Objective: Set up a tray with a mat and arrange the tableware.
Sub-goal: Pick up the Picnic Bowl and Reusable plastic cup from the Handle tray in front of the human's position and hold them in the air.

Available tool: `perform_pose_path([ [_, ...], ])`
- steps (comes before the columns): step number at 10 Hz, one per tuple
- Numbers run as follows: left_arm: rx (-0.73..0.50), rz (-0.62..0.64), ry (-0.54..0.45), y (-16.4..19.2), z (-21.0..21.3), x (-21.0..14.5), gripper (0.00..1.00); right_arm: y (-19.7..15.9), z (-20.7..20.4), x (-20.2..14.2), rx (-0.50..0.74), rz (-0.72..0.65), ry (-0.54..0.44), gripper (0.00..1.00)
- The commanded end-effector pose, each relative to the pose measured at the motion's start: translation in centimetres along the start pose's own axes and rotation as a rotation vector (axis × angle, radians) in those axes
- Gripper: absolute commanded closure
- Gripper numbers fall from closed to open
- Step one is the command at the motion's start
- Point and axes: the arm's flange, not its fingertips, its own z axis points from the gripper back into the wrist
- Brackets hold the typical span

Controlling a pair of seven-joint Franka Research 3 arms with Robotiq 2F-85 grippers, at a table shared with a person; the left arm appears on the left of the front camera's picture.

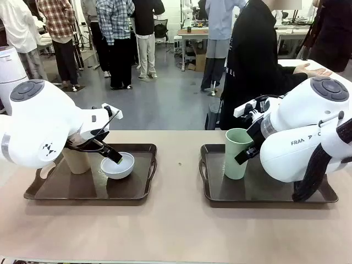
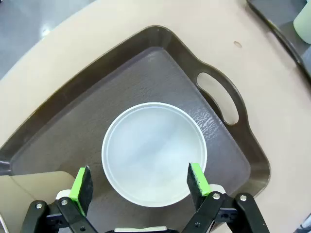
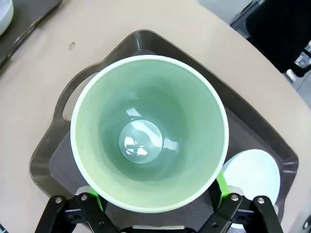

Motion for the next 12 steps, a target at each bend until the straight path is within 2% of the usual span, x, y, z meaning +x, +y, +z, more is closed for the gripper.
perform_pose_path([
  [1, 0.0, 0.0, -0.001, 0.0, 0.02, 0.01, 0.0, 0.0, 0.01, 0.01, 0.0, 0.0, -0.001, 0.0],
  [12, 0.0, 0.0, -0.001, 0.0, 0.02, 0.01, 0.0, 0.0, 0.01, 0.01, 0.0, 0.0, -0.001, 0.0],
])
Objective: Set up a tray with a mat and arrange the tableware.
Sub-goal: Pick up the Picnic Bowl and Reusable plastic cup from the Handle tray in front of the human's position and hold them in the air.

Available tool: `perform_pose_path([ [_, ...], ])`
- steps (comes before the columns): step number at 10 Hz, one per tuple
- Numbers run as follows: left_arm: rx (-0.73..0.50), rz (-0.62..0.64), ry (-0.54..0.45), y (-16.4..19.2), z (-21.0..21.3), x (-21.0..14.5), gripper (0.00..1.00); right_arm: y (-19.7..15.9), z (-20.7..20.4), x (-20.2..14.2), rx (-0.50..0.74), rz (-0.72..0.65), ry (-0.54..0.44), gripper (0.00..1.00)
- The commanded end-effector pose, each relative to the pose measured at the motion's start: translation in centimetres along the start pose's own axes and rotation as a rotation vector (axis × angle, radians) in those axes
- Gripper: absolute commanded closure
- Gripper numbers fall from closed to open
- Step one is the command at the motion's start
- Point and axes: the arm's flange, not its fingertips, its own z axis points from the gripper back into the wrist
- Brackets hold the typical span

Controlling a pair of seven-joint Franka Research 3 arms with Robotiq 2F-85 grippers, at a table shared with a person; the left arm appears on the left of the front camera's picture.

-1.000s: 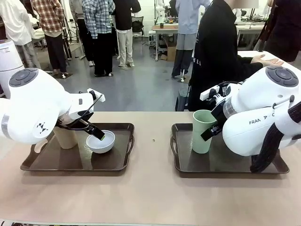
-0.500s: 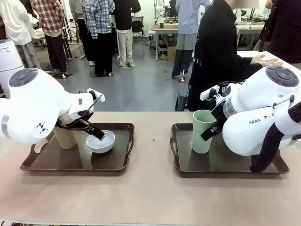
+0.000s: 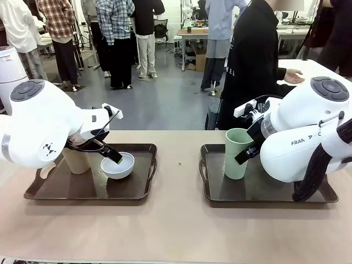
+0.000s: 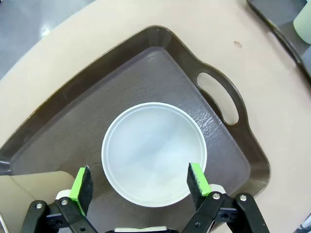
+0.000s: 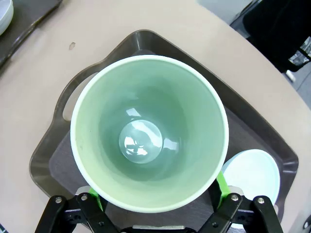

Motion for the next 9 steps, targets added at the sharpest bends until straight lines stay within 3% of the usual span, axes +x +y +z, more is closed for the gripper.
perform_pose_path([
  [1, 0.0, 0.0, 0.0, 0.0, 0.0, 0.0, 0.0, 0.0, 0.0, 0.0, 0.0, 0.0, -0.001, 0.0],
  [2, 0.0, 0.0, 0.0, 0.0, 0.0, 0.0, 0.0, 0.0, 0.0, 0.0, 0.0, 0.0, 0.0, 0.0],
  [3, 0.0, 0.0, 0.0, 0.0, 0.0, 0.0, 0.0, 0.4, 0.6, 0.3, -0.027, -0.063, 0.101, 0.0],
  [4, -0.004, -0.044, 0.023, -1.4, 3.5, 0.2, 0.0, 1.5, 3.3, -0.3, 0.032, -0.065, 0.198, 0.0],
  [5, -0.06, -0.092, 0.0, -2.2, 8.1, -0.6, 0.0, 2.4, 7.1, -1.3, 0.054, -0.012, 0.208, 0.0],
  [7, -0.082, -0.065, 0.044, -3.3, 17.4, -3.6, 0.0, 4.4, 15.9, -5.0, 0.04, -0.075, 0.299, 0.0],
  [8, -0.128, -0.048, 0.156, -3.7, 20.4, -5.6, 0.0, 5.6, 18.7, -7.4, 0.066, -0.106, 0.335, 0.0],
  [9, -0.073, -0.021, 0.252, -3.2, 21.5, -7.4, 0.0, 5.8, 19.8, -9.4, -0.012, -0.107, 0.372, 0.0],
])
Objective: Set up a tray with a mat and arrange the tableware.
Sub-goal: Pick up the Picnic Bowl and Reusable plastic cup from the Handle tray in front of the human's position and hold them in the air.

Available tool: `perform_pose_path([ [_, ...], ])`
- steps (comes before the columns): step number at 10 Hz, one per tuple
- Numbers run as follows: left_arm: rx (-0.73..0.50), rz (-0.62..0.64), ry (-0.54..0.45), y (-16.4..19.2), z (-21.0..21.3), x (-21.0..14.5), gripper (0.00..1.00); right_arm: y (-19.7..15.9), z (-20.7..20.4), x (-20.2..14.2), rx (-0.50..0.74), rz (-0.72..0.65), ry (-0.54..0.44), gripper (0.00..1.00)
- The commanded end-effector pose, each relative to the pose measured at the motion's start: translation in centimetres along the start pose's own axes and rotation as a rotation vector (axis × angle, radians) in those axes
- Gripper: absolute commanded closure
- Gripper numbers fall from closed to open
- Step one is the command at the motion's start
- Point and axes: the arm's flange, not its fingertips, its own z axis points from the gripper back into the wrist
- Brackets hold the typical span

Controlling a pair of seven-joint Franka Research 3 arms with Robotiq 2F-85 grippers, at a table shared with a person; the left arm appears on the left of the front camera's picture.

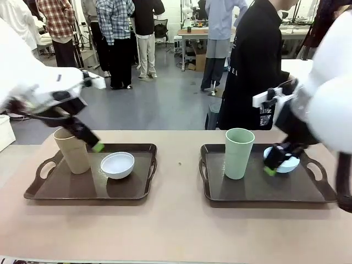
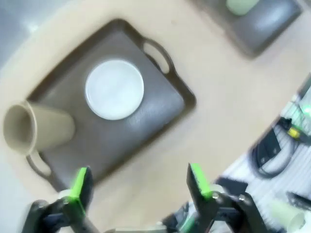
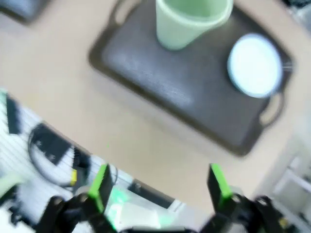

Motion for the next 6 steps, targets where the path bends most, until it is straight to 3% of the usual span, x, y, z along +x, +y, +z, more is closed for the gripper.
perform_pose_path([
  [1, 0.017, -0.015, -0.07, 0.6, -3.1, 2.6, 0.0, -0.7, -3.4, 3.1, 0.01, 0.023, -0.037, 0.0],
  [3, 0.017, -0.015, -0.07, 0.6, -3.1, 2.6, 0.0, -0.7, -3.4, 3.1, 0.01, 0.023, -0.037, 0.0],
  [4, 0.01, 0.0, -0.022, 0.0, 0.3, 0.1, 0.0, 0.0, 0.2, 0.0, -0.005, 0.003, -0.019, 0.0],
  [5, -0.139, 0.102, -0.069, 3.0, 0.1, 0.0, 0.0, -3.7, -0.2, -0.1, 0.306, -0.129, -0.038, 0.0],
  [6, -0.324, 0.246, -0.194, 6.9, 0.3, -2.2, 0.0, -8.4, 0.0, -2.2, 0.558, -0.268, -0.133, 0.0],
])
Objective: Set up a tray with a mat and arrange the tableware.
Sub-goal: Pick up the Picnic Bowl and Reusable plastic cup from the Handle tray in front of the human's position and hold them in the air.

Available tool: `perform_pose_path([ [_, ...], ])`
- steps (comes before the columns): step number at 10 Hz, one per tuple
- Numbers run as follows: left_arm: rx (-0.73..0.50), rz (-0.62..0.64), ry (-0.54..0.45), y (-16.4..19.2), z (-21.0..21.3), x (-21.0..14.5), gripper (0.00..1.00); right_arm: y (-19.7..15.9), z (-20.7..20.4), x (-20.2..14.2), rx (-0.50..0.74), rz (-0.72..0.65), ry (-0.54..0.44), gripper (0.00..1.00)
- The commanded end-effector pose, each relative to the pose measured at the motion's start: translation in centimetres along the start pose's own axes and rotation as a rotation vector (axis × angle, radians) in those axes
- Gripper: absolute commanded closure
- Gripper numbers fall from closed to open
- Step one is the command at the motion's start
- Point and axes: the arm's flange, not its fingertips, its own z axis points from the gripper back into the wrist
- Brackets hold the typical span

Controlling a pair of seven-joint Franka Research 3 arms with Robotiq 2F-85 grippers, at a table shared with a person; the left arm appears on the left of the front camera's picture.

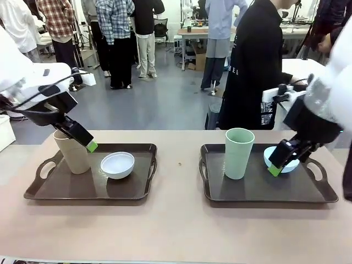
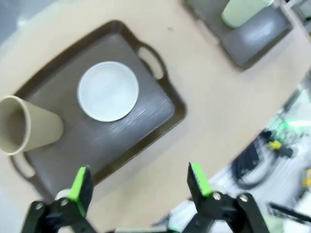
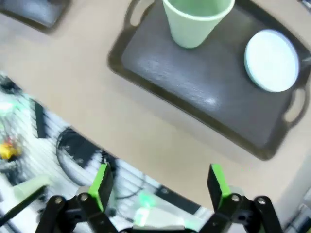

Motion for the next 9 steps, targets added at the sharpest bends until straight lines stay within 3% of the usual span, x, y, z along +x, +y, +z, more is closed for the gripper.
perform_pose_path([
  [1, -0.407, 0.215, -0.191, 7.0, 3.4, -4.1, 0.0, -6.8, 3.4, -4.2, 0.423, -0.131, -0.155, 0.0],
  [2, -0.426, 0.261, -0.244, 7.4, 4.1, -7.0, 0.0, -7.4, 3.9, -6.5, 0.273, -0.159, -0.113, 0.0],
  [3, -0.137, 0.076, -0.071, 3.8, 1.7, -1.3, 0.0, -3.7, 2.0, -1.5, 0.158, -0.039, -0.061, 0.0],
  [4, -0.137, 0.076, -0.071, 3.8, 1.7, -1.3, 0.0, -3.7, 2.0, -1.5, 0.158, -0.039, -0.061, 0.0],
  [5, -0.288, 0.15, -0.171, 7.7, 4.3, -3.8, 0.0, -7.3, 4.3, -4.4, 0.254, -0.095, -0.114, 0.0],
  [6, -0.488, 0.27, -0.26, 8.9, 4.0, -2.3, 0.0, -7.4, 3.6, -3.2, 0.592, -0.118, -0.174, 0.0],
  [7, -0.687, 0.462, -0.368, 11.6, 4.0, -3.0, 0.0, -9.6, 3.8, -3.5, 0.921, -0.207, -0.335, 0.0],
  [9, -0.96, 0.689, -0.462, 15.8, 3.3, -6.3, 0.0, -15.1, 3.0, -6.6, 1.316, -0.464, -0.613, 0.0],
])
